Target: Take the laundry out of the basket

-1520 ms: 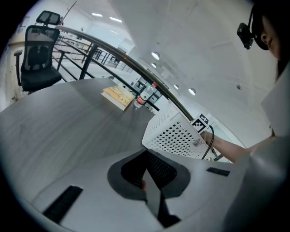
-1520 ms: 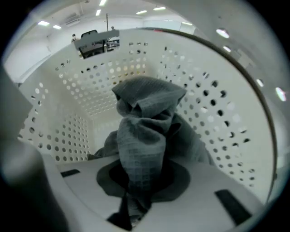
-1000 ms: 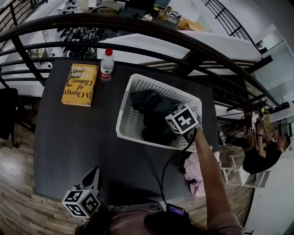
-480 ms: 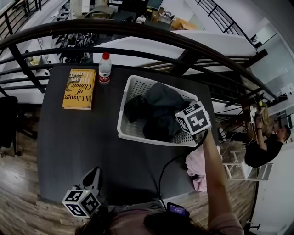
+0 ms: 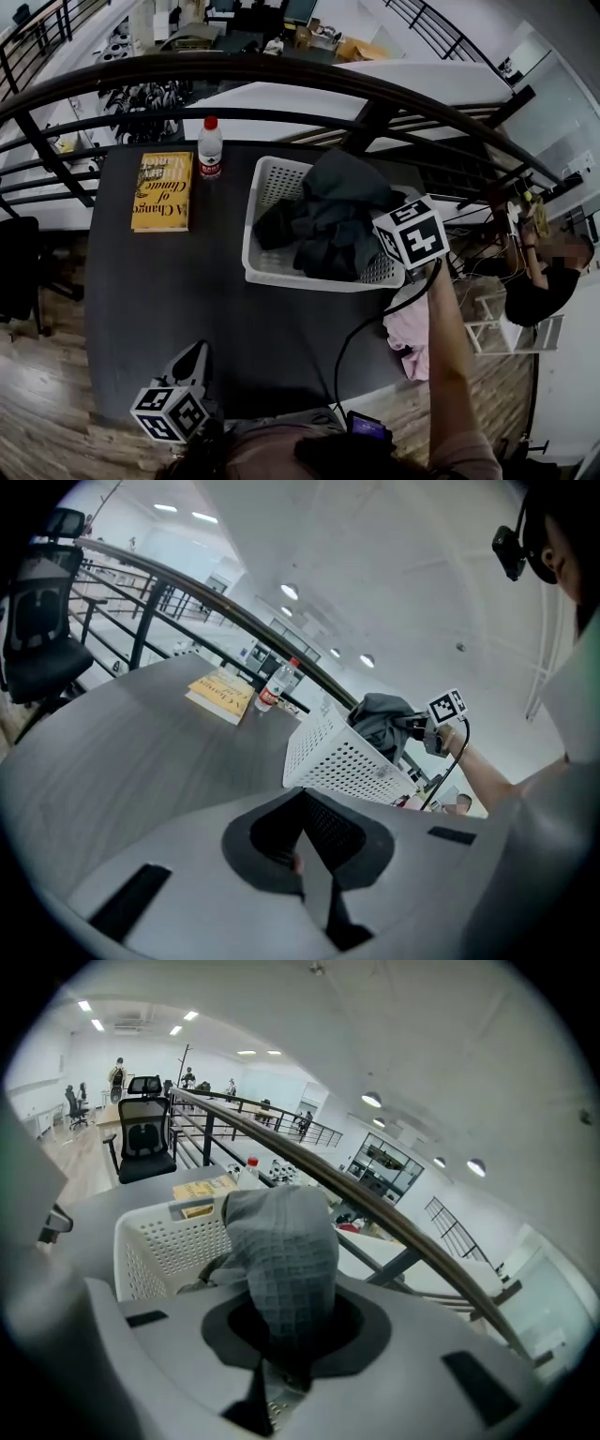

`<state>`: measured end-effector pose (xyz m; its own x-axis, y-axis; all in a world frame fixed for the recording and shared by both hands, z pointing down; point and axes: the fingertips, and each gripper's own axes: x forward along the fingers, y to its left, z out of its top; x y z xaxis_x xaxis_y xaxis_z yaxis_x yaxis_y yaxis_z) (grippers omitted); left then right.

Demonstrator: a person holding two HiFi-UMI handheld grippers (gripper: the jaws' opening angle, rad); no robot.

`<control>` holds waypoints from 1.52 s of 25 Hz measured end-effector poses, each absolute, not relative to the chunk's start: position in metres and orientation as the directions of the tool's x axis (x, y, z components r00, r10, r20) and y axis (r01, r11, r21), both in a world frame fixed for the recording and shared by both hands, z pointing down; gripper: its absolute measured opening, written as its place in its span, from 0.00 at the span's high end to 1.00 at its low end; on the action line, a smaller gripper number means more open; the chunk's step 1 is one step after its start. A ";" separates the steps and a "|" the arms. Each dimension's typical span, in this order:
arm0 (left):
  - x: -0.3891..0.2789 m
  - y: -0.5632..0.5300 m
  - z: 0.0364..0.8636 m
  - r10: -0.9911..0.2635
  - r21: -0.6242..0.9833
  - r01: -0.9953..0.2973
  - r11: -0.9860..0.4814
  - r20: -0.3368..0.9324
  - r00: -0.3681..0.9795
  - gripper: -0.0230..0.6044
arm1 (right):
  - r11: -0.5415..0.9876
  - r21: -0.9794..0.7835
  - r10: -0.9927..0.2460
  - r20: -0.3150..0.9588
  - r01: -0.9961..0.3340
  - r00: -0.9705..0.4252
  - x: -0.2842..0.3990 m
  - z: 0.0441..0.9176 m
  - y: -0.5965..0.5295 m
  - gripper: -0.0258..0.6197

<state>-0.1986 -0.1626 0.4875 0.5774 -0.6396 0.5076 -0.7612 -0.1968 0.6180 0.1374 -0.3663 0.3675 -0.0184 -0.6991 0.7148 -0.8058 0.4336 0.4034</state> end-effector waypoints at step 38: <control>-0.097 -0.024 0.434 -0.743 0.526 -0.806 -0.271 0.418 0.523 0.97 | 0.329 0.550 -0.923 0.359 -0.768 -0.138 0.191 0.185 -0.196 0.84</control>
